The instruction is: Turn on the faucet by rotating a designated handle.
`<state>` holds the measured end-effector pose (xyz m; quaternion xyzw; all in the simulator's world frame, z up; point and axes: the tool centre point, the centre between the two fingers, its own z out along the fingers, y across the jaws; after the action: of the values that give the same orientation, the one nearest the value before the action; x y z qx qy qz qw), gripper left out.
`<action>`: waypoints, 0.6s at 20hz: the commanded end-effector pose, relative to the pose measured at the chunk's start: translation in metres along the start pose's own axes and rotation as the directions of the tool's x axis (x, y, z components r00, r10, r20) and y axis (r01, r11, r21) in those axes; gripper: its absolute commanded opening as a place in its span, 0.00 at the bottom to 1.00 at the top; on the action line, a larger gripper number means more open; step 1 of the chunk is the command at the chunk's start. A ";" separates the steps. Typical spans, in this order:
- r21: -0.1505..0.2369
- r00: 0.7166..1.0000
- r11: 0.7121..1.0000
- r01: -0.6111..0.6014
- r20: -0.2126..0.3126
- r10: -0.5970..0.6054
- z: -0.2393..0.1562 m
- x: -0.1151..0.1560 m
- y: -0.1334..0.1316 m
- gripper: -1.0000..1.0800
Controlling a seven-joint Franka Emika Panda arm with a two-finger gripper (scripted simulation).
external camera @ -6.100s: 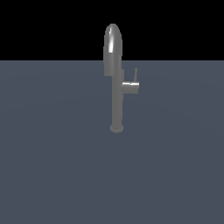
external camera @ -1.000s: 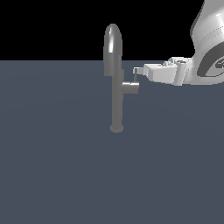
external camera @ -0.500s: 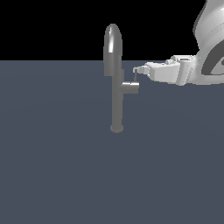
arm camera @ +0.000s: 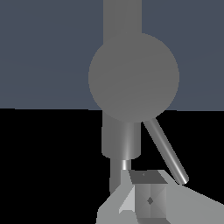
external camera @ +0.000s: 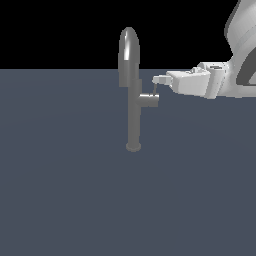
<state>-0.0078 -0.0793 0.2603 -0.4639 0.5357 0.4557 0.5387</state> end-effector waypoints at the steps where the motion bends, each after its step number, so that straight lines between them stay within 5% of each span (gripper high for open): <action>1: -0.002 1.000 1.000 -0.005 0.001 0.005 0.000 0.004 0.007 0.00; 12: -0.004 1.000 1.000 0.003 0.002 -0.003 0.000 0.019 0.032 0.00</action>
<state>-0.0343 -0.0755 0.2497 -0.4678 0.5318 0.4529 0.5414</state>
